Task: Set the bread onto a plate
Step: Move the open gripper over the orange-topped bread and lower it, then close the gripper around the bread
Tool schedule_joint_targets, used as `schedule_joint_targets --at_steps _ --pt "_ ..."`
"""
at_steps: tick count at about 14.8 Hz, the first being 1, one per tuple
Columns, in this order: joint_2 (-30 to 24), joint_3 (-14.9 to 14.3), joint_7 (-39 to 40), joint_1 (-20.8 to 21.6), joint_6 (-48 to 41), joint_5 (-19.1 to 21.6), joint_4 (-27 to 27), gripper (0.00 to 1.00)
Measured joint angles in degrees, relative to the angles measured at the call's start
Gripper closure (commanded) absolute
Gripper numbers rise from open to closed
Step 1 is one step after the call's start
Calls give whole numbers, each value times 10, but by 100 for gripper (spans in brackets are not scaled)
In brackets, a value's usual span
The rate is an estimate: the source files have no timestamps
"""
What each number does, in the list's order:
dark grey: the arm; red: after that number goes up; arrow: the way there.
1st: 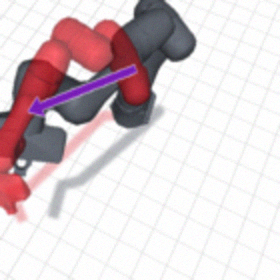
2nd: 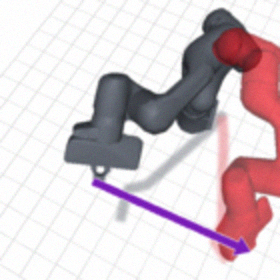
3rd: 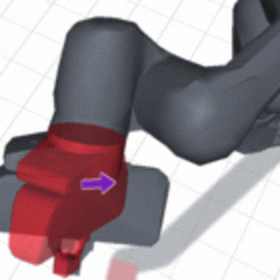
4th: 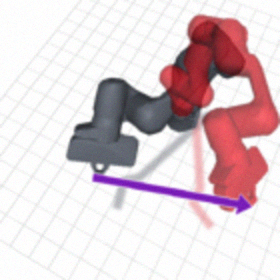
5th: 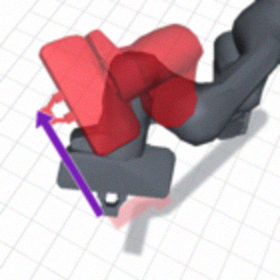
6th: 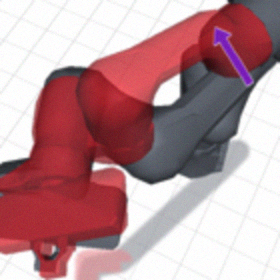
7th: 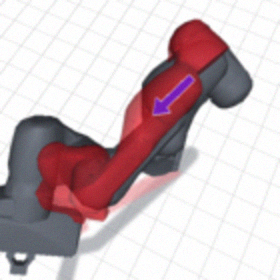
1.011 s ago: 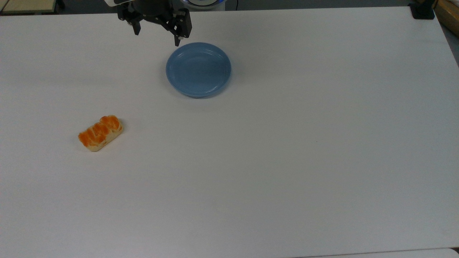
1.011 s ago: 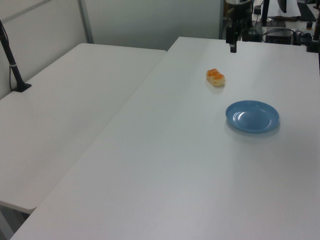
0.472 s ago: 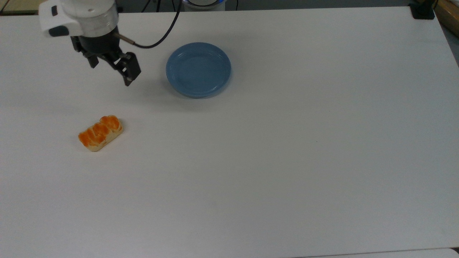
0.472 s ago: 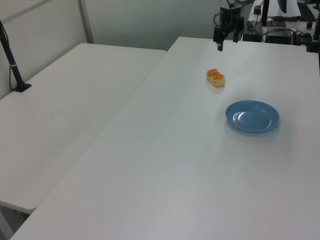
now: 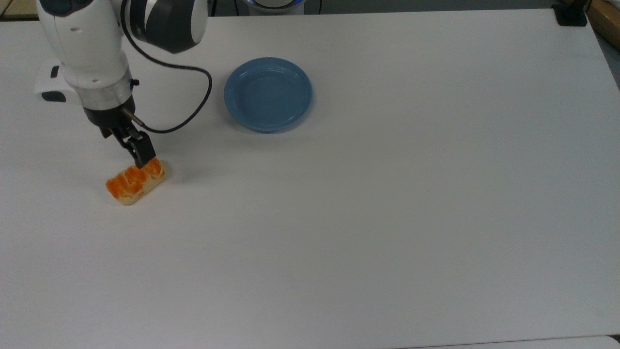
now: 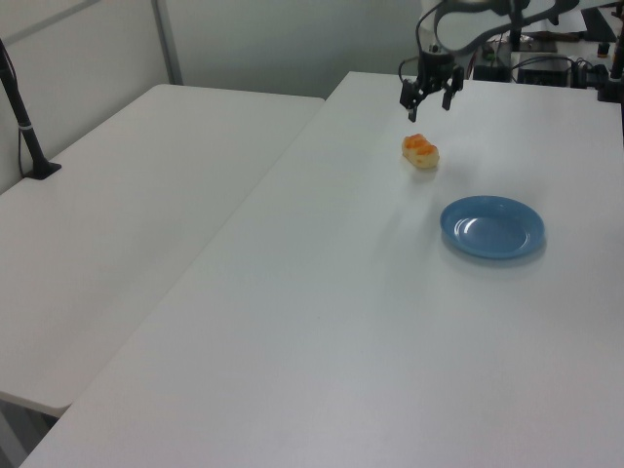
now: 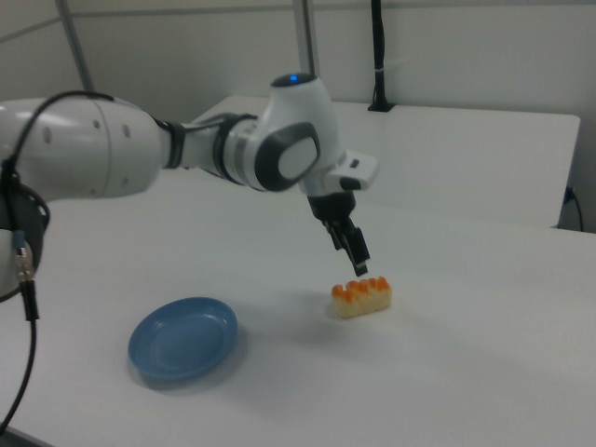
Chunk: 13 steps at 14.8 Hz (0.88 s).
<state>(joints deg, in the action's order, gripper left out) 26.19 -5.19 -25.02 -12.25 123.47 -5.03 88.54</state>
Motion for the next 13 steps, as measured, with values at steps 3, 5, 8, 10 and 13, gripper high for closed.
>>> schedule_joint_targets --at_steps 3,5,8,10,13 --pt "41 0 -26 -6 52 -1 -1 0" --pt "59 0 -44 -5 73 -2 0 0" --pt "76 0 -55 -3 81 -13 2 33" --pt "81 -1 -56 -3 82 -15 2 65" --pt "81 -2 -54 -4 82 -16 1 89"
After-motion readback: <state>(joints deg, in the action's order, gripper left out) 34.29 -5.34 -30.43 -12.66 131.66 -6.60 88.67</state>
